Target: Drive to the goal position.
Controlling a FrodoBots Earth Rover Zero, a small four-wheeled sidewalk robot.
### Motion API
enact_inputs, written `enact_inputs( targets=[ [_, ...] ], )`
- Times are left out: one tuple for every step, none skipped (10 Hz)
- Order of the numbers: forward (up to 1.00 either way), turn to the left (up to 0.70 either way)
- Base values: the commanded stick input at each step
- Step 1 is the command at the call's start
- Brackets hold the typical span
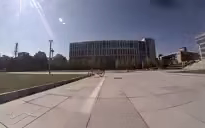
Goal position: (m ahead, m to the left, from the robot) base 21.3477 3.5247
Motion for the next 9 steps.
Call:
enact_inputs(
  targets=[
    [0.06, 0.0],
    [0.06, 0.0],
    [0.06, 0.0],
    [0.06, 0.0],
    [0.06, 0.0],
    [0.06, 0.0],
    [0.06, 0.0],
    [0.06, 0.0],
    [0.06, 0.0]
  ],
)
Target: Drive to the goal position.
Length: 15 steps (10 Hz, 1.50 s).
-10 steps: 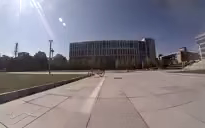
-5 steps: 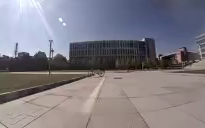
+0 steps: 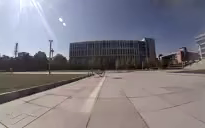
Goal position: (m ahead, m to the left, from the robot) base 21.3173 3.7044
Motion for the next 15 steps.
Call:
enact_inputs(
  targets=[
    [0.06, 0.0],
    [0.06, 0.0],
    [0.06, 0.0],
    [0.06, 0.0],
    [0.06, 0.0],
    [0.06, 0.0],
    [0.06, 0.0],
    [0.06, 0.0],
    [0.06, 0.0],
    [0.06, 0.0],
    [0.06, 0.0],
    [0.06, 0.0],
    [0.06, 0.0],
    [0.06, 0.0],
    [0.06, 0.0]
  ],
)
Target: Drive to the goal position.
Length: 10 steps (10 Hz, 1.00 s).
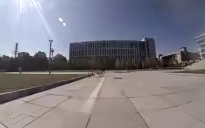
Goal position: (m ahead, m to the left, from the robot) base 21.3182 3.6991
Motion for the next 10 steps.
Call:
enact_inputs(
  targets=[
    [0.06, 0.0],
    [0.06, 0.0],
    [0.06, 0.0],
    [0.06, 0.0],
    [0.06, 0.0],
    [0.06, 0.0],
    [0.06, 0.0],
    [0.06, 0.0],
    [0.06, 0.0],
    [0.06, 0.0]
  ],
)
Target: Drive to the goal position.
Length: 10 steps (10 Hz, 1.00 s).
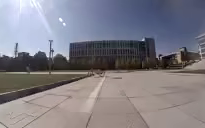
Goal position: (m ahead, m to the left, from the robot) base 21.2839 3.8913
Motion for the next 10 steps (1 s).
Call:
enact_inputs(
  targets=[
    [0.06, 0.0],
    [0.06, 0.0],
    [0.06, 0.0],
    [0.06, 0.0],
    [0.06, 0.0],
    [0.06, 0.0],
    [0.06, 0.0],
    [0.06, 0.0],
    [0.06, 0.0],
    [0.06, 0.0]
  ],
)
